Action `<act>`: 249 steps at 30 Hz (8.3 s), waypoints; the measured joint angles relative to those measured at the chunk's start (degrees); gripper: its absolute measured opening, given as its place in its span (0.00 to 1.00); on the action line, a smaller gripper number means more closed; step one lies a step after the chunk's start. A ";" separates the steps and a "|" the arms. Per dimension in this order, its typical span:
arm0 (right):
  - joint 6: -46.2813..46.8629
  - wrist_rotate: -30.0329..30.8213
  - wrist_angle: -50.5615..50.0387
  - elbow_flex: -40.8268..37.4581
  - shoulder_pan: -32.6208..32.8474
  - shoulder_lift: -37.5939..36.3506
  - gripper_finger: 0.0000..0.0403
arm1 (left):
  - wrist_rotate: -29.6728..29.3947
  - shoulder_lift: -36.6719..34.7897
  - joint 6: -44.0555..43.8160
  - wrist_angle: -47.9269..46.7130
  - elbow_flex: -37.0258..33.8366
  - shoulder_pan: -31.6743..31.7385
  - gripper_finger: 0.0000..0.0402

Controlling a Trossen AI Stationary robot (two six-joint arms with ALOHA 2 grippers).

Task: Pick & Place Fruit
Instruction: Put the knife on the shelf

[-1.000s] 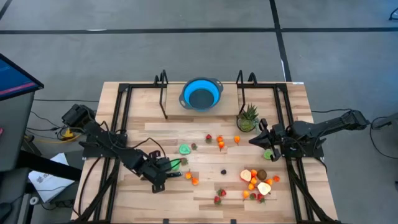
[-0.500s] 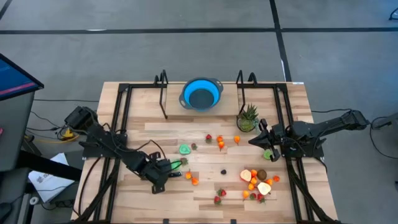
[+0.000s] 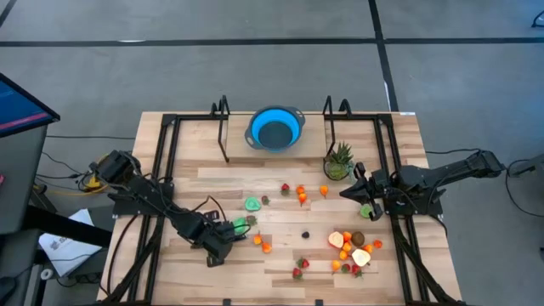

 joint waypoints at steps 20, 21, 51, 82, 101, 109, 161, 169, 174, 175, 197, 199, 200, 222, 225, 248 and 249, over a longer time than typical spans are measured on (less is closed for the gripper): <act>0.03 0.00 0.03 0.00 0.06 0.00 0.00 | 1.19 0.15 0.00 -0.46 -0.17 0.11 0.19; 0.03 0.00 0.03 0.00 0.06 0.00 0.00 | 1.31 0.15 0.02 -0.44 -0.17 0.11 0.19; -4.52 -7.95 8.07 0.33 0.35 0.01 0.00 | 13.76 -16.31 -0.28 0.00 -0.19 9.26 0.18; -26.55 -5.57 -7.31 46.18 3.77 62.96 0.00 | 22.38 -16.35 -0.80 8.57 -0.17 18.31 0.18; -34.53 14.72 -30.33 73.75 5.43 85.58 0.00 | 22.95 -16.35 -5.35 10.45 -0.13 23.74 0.18; -37.29 15.04 -37.63 77.46 5.65 86.56 0.03 | 22.97 -16.35 -5.38 10.87 -0.13 23.67 0.18; -40.49 16.06 -36.91 77.35 3.38 92.06 0.12 | 24.33 -16.39 -3.24 15.18 -0.11 23.67 0.34; -41.70 16.09 -37.81 77.35 3.34 92.04 0.12 | 26.61 -18.33 -1.62 16.01 -0.13 26.80 0.46; -41.62 16.06 -38.27 77.35 3.36 91.55 0.12 | 27.54 -23.91 2.10 16.27 -0.15 29.85 0.45; -41.55 16.08 -38.26 77.36 3.38 91.41 0.12 | 27.58 -25.40 2.80 16.09 -0.17 30.32 0.44; -14.67 17.22 -52.86 77.35 1.81 76.47 0.12 | 4.65 -43.01 30.60 17.59 -0.17 27.83 0.06; -13.10 17.39 -53.74 77.35 1.55 75.82 0.12 | 3.40 -43.01 33.30 17.44 -0.17 27.10 0.02; -12.46 17.62 -54.52 77.35 1.34 75.63 0.12 | 3.00 -43.01 34.24 17.43 -0.17 26.84 0.01; 6.95 25.15 -62.37 77.35 -7.17 74.90 0.12 | 2.45 -70.23 33.72 21.12 -24.60 31.68 0.00; 10.96 30.76 -64.30 77.35 -7.11 74.90 0.12 | 2.31 -75.97 33.92 22.49 -28.22 29.18 0.00; 45.51 37.03 -75.13 77.40 -19.37 74.93 0.12 | 1.53 -83.03 33.64 24.15 -33.83 28.06 0.00; 45.56 36.99 -74.99 77.40 -20.22 75.23 0.12 | 1.55 -83.03 32.74 24.15 -33.83 28.05 0.00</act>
